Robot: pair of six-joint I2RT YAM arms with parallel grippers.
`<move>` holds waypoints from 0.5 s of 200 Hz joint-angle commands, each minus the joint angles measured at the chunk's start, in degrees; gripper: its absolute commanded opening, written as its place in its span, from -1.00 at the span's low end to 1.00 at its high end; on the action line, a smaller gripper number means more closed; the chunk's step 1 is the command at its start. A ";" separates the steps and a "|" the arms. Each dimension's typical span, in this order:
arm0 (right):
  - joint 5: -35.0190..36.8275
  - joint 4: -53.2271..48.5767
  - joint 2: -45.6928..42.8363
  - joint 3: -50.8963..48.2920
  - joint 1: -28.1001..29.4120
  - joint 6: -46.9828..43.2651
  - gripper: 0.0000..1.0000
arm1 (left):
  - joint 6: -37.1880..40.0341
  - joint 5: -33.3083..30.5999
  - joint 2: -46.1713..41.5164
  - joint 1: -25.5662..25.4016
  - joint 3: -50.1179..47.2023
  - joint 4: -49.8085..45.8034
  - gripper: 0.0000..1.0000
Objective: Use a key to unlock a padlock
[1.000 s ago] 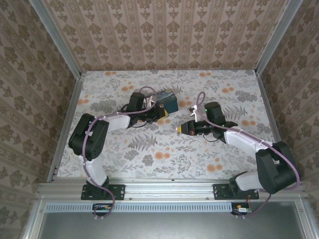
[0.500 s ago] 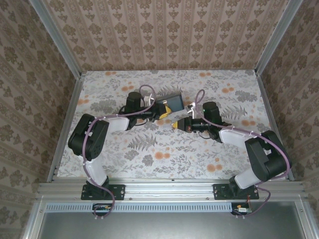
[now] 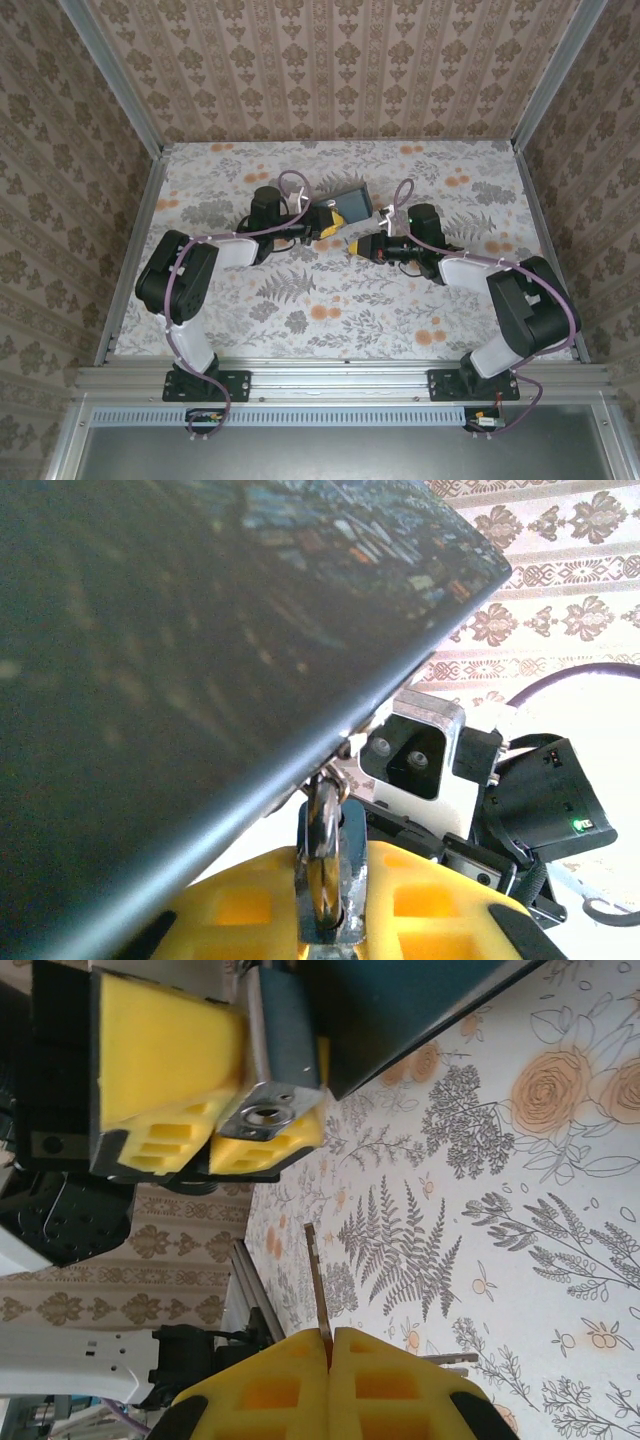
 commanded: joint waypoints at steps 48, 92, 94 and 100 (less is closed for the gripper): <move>1.74 3.61 -0.39 2.03 -0.25 1.99 -1.00 | 0.51 1.64 -2.85 -0.21 -0.37 5.70 -1.00; 2.18 3.69 0.30 3.33 -0.27 2.17 -1.00 | -0.72 2.37 -2.58 -0.76 -0.42 8.21 -1.00; 2.18 3.64 0.33 3.41 -0.26 2.12 -1.00 | -0.67 2.43 -2.58 -0.76 -0.53 8.18 -1.00; 2.26 3.61 0.32 3.60 -0.25 2.10 -1.00 | -0.74 2.52 -2.50 -0.76 -0.53 8.32 -1.00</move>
